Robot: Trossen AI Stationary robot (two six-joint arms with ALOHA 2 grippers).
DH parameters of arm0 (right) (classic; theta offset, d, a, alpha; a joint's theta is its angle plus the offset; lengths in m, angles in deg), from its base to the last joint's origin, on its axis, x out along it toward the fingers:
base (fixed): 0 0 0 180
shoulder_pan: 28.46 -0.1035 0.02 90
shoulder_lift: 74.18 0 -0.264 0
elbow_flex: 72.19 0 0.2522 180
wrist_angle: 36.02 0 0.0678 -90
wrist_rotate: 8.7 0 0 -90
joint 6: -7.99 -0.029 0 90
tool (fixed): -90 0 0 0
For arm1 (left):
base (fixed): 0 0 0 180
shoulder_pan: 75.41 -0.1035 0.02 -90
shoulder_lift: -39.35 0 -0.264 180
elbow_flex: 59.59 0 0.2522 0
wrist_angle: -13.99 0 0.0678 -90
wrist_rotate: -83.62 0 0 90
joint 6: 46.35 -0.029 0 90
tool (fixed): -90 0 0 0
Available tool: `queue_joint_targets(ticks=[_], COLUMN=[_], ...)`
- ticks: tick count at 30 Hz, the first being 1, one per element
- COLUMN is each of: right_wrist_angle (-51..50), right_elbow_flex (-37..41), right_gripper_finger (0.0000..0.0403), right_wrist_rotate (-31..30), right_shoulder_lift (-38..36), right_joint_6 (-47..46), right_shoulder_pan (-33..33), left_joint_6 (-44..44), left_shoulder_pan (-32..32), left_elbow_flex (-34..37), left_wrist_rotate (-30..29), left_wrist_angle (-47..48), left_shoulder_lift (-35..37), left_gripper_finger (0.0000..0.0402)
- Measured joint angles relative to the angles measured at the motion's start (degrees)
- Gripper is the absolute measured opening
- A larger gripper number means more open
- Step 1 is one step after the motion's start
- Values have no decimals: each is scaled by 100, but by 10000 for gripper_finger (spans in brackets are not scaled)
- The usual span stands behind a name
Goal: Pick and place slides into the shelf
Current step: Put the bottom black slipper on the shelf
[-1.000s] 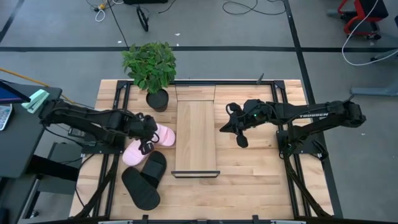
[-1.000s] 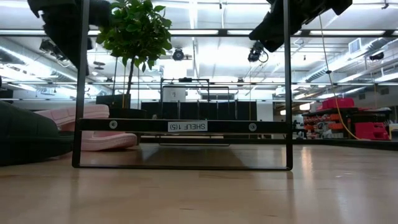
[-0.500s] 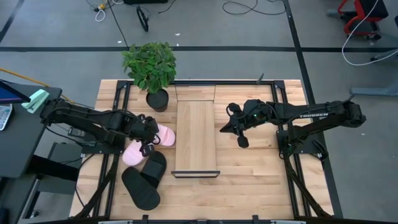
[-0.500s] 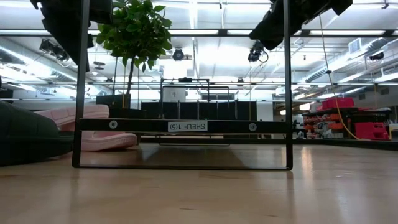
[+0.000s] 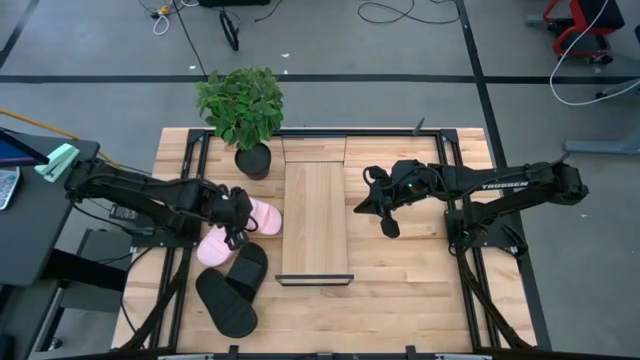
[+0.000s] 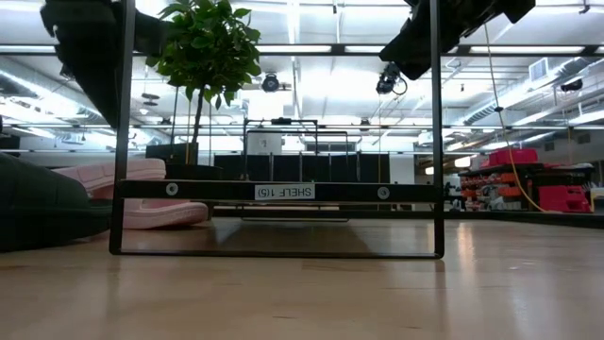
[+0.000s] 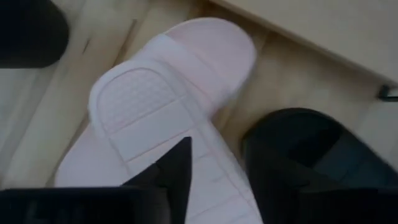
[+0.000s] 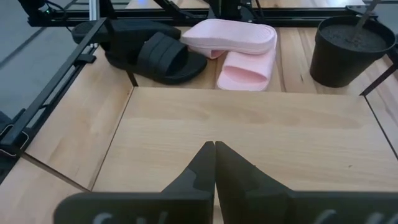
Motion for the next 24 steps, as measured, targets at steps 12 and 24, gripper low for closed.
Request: queue_joint_targets(ticks=[12,24], right_wrist_angle=[-280,-281], right_elbow_flex=[0,0], right_gripper_finger=[89,164], right_wrist_rotate=[-668,-732], right_shoulder_lift=[0,0], right_joint_6=[-128,-186], right_shoulder_pan=[1,1], left_joint_6=[765,1033], left_shoulder_pan=[-276,-184], left_elbow_flex=[125,127], left_wrist_rotate=[-176,80], left_wrist_angle=[162,65], left_shoulder_lift=[0,-217], left_gripper_finger=[257,304])
